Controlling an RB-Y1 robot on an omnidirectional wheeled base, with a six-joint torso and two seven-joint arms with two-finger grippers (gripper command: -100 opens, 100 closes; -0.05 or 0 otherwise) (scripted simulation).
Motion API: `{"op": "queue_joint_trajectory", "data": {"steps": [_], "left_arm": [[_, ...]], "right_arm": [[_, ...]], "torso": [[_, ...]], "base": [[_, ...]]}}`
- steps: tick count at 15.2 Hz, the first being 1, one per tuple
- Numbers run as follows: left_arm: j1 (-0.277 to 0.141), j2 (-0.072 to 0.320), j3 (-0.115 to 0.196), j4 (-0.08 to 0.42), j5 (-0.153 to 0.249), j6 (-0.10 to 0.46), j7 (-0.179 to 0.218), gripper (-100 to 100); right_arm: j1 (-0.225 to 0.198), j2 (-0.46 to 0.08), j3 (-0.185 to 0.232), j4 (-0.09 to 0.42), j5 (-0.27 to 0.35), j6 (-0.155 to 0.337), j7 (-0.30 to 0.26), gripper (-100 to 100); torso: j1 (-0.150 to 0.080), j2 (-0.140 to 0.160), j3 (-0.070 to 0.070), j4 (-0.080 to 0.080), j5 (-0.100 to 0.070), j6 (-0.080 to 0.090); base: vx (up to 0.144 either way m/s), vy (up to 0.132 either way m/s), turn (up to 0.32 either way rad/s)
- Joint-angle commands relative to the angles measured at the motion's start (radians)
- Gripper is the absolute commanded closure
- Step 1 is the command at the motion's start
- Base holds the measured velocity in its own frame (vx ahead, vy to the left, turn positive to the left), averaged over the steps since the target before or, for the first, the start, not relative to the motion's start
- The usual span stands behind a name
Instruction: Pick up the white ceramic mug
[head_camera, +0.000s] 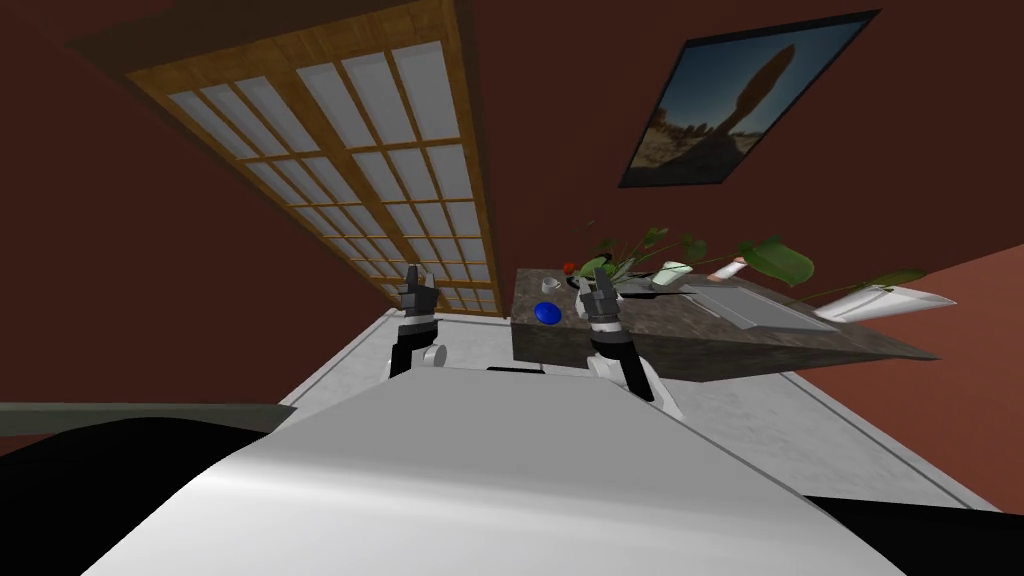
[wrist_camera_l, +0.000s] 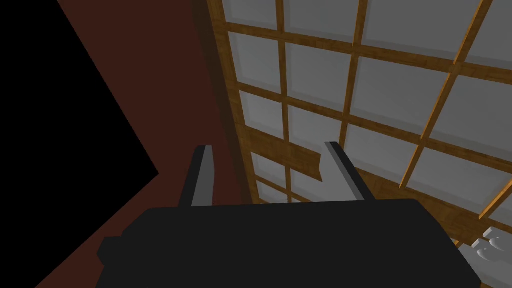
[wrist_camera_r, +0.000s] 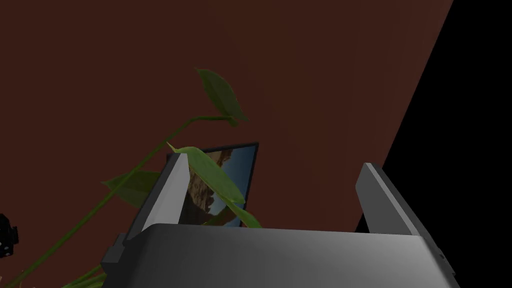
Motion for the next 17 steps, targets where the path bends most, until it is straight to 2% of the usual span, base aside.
{"op": "queue_joint_trajectory", "data": {"steps": [1, 2, 4, 5, 7, 8, 10, 11, 13, 14, 16, 17], "left_arm": [[0.000, 0.000, 0.000, 0.000, 0.000, 0.000, 0.000, 0], [0.000, 0.000, 0.000, 0.000, 0.000, 0.000, 0.000, 0], [0.000, 0.000, 0.000, 0.000, 0.000, 0.000, 0.000, 0], [0.000, 0.000, 0.000, 0.000, 0.000, 0.000, 0.000, 0], [0.000, 0.000, 0.000, 0.000, 0.000, 0.000, 0.000, 0], [0.000, 0.000, 0.000, 0.000, 0.000, 0.000, 0.000, 0], [0.000, 0.000, 0.000, 0.000, 0.000, 0.000, 0.000, 0], [0.000, 0.000, 0.000, 0.000, 0.000, 0.000, 0.000, 0], [0.000, 0.000, 0.000, 0.000, 0.000, 0.000, 0.000, 0], [0.000, 0.000, 0.000, 0.000, 0.000, 0.000, 0.000, 0], [0.000, 0.000, 0.000, 0.000, 0.000, 0.000, 0.000, 0], [0.000, 0.000, 0.000, 0.000, 0.000, 0.000, 0.000, 0]], "right_arm": [[-0.002, -0.048, 0.005, 0.022, 0.004, -0.013, 0.001, -100], [-0.006, -0.072, 0.014, 0.053, 0.012, -0.026, 0.005, -100], [-0.006, -0.105, 0.014, 0.053, 0.012, -0.026, 0.005, -100], [-0.011, -0.137, 0.024, 0.086, 0.019, -0.039, 0.008, -100], [-0.011, -0.164, 0.024, 0.086, 0.019, -0.039, 0.008, -100], [-0.016, -0.196, 0.035, 0.122, 0.028, -0.053, 0.012, -100], [-0.016, -0.227, 0.035, 0.122, 0.028, -0.053, 0.012, -100], [-0.022, -0.258, 0.046, 0.161, 0.036, -0.067, 0.017, -100], [-0.022, -0.291, 0.046, 0.161, 0.036, -0.067, 0.017, -100], [-0.027, -0.320, 0.058, 0.202, 0.046, -0.081, 0.022, -100], [-0.027, -0.358, 0.058, 0.202, 0.046, -0.081, 0.022, -100], [-0.033, -0.384, 0.071, 0.245, 0.055, -0.095, 0.028, -100]], "torso": [[0.000, 0.000, 0.000, 0.000, 0.000, 0.000], [0.000, 0.000, 0.000, 0.000, 0.000, 0.000], [0.001, 0.000, 0.000, 0.000, 0.000, 0.000], [0.000, 0.000, 0.000, 0.000, 0.000, 0.000], [0.002, 0.000, 0.000, 0.000, 0.001, 0.000], [0.001, 0.000, 0.000, 0.000, 0.001, 0.000], [0.003, 0.001, 0.000, 0.000, 0.001, 0.000], [0.001, 0.000, 0.000, 0.000, 0.000, 0.000], [0.002, 0.000, 0.000, 0.000, 0.001, 0.000], [0.001, -0.001, 0.000, 0.000, 0.000, 0.000], [0.003, 0.000, 0.000, 0.000, 0.001, 0.000], [0.001, -0.001, 0.000, 0.000, 0.001, 0.000]], "base": [[-0.022, 0.131, 0.030], [-0.031, 0.136, 0.039], [-0.026, 0.125, 0.022], [-0.027, 0.139, 0.045], [-0.027, 0.145, 0.026], [-0.036, 0.148, 0.049], [-0.034, 0.135, 0.030], [-0.034, 0.140, 0.057], [-0.016, 0.134, 0.042], [-0.024, 0.145, 0.074], [-0.020, 0.143, 0.042], [-0.012, 0.139, 0.077]]}}
